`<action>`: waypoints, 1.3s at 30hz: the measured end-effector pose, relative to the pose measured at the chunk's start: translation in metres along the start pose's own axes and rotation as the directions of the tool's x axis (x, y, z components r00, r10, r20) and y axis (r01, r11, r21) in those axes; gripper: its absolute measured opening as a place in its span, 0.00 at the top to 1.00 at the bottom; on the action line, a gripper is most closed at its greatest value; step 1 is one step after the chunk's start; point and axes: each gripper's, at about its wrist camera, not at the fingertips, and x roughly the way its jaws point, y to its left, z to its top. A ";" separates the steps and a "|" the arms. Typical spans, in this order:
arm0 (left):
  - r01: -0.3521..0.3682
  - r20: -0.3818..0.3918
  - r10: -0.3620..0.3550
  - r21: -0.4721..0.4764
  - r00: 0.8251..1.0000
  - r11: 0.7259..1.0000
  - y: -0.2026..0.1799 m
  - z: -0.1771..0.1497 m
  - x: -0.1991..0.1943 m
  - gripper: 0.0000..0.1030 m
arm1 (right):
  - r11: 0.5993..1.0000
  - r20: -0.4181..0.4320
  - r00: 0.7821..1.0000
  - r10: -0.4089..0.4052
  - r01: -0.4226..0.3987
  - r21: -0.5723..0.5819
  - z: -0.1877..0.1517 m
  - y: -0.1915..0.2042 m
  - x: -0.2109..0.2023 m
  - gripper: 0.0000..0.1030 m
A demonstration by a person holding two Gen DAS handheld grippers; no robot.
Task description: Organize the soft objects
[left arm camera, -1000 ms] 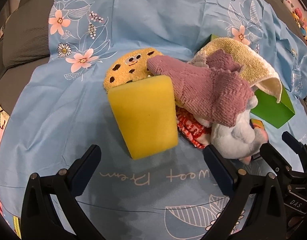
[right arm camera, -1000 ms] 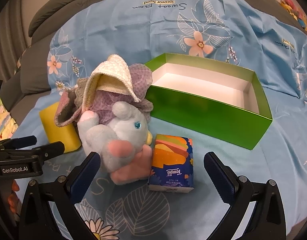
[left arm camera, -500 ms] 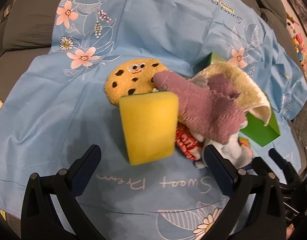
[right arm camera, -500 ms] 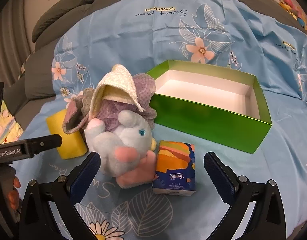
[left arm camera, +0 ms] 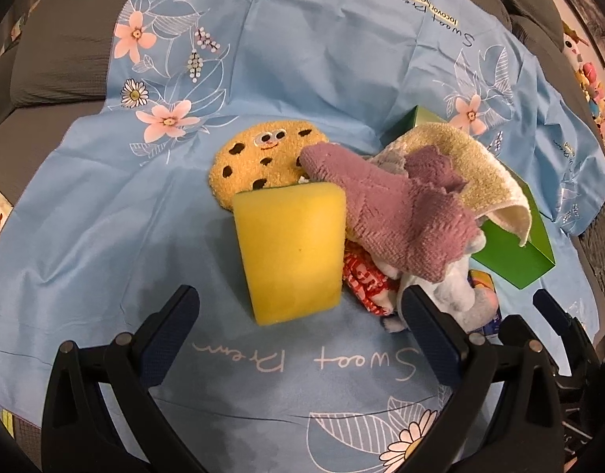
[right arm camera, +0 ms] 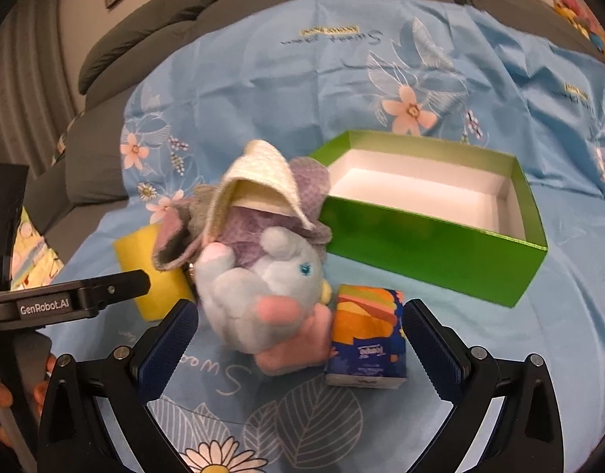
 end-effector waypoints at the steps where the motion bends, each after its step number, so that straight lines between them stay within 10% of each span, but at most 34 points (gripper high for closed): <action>1: -0.003 0.003 0.003 0.003 1.000 1.000 0.000 0.000 -0.002 0.01 | 1.000 0.017 1.000 -0.001 0.001 -0.012 0.000 0.003 -0.003 0.00; 19: 0.075 0.018 -0.075 0.021 0.997 0.997 -0.005 -0.001 -0.009 0.01 | 1.000 0.109 0.994 0.014 -0.013 -0.011 -0.004 0.009 -0.016 0.00; 27: 0.165 0.036 -0.166 0.040 0.985 0.985 -0.012 0.002 -0.011 0.01 | 0.993 0.291 0.957 0.024 0.010 -0.117 -0.004 0.021 -0.039 0.00; 39: 0.304 0.026 -0.302 -0.067 0.953 0.950 0.003 0.016 -0.010 0.01 | 0.994 0.242 0.970 -0.013 0.040 -0.106 0.003 0.015 -0.045 0.00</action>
